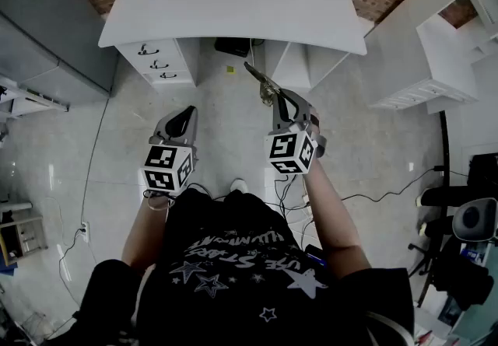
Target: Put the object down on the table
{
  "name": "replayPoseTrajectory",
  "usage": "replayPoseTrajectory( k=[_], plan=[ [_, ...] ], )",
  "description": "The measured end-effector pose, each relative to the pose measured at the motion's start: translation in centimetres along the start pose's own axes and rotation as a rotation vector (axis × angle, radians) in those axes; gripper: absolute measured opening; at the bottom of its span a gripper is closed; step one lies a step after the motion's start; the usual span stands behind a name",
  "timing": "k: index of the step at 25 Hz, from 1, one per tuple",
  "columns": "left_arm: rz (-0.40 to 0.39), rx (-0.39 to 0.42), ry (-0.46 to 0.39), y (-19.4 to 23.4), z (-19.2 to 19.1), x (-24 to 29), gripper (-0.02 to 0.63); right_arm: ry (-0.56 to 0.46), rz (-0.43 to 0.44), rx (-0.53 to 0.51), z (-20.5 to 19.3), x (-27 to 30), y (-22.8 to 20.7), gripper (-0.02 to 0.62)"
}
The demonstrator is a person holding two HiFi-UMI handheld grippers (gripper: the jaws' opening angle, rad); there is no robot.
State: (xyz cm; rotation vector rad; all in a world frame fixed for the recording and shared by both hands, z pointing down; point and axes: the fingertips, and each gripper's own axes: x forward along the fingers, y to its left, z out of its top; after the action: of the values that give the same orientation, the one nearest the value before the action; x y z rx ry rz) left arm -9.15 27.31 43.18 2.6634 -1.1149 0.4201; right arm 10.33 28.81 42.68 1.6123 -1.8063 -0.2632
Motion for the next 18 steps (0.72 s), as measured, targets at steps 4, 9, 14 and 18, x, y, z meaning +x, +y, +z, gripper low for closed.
replayPoseTrajectory(
  k=[4,9,14,18],
  plan=[
    [0.001,0.008,-0.005,-0.2,0.4,-0.4,0.021,-0.004,0.004,-0.008,0.2,-0.4,0.1,0.014],
    [0.005,0.011,0.004,-0.7,0.2,0.0,0.021,-0.015,0.006,0.011,0.0,-0.4,-0.3,0.014],
    [0.014,0.011,0.014,-1.9,-0.4,0.7,0.021,-0.020,0.019,0.042,-1.4,-0.3,-0.7,0.014],
    [0.011,0.007,-0.007,-2.6,0.6,1.3,0.021,-0.037,0.013,0.048,-1.7,0.0,-1.8,0.014]
  ],
)
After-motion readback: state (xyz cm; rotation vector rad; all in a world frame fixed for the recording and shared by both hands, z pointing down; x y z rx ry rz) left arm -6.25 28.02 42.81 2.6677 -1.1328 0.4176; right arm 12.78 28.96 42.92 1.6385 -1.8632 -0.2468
